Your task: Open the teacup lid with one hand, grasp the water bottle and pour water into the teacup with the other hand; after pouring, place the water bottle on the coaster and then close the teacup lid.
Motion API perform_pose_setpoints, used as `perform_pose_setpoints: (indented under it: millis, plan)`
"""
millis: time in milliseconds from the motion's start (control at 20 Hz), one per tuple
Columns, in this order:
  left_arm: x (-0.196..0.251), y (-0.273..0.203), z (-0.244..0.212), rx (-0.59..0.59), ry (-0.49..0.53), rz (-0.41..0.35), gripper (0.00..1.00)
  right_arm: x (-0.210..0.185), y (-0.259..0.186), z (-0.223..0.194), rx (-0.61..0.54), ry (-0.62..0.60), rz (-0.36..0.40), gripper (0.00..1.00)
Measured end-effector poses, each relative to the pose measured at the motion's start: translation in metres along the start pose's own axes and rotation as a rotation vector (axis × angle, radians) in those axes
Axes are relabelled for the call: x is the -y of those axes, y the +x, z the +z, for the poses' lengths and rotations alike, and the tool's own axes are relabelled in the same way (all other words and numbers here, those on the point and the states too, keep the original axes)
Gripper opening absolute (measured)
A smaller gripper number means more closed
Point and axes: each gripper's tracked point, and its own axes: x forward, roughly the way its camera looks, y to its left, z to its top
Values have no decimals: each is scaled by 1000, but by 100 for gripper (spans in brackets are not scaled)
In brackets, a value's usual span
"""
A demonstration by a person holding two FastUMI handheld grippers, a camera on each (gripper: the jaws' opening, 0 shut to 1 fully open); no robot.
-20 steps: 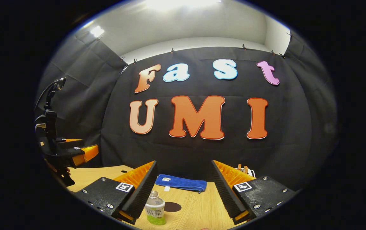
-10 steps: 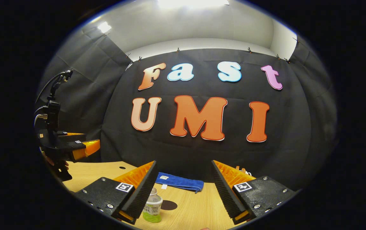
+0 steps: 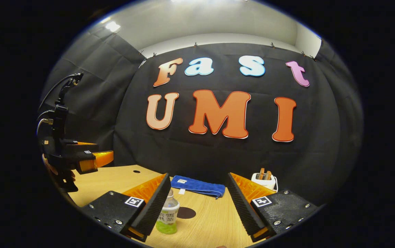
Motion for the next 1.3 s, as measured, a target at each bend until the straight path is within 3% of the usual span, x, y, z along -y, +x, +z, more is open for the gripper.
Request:
perform_pose_setpoints:
  millis: [250,650,950,1000,1300]
  plan:
    - [16,0,-34,-66,27,-59,95,-12,2,-32,-62,13,51,98]
    - [39,0,-97,-195,54,-149,98,-27,8,-81,-155,38,107,98]
    - [48,-1,-151,-331,87,-196,89,-36,10,-103,-198,77,144,98]
    - [50,0,-159,-349,94,-202,84,-37,11,-105,-203,77,150,98]
    - [58,2,-171,-365,131,-217,82,-50,12,-115,-219,58,192,98]
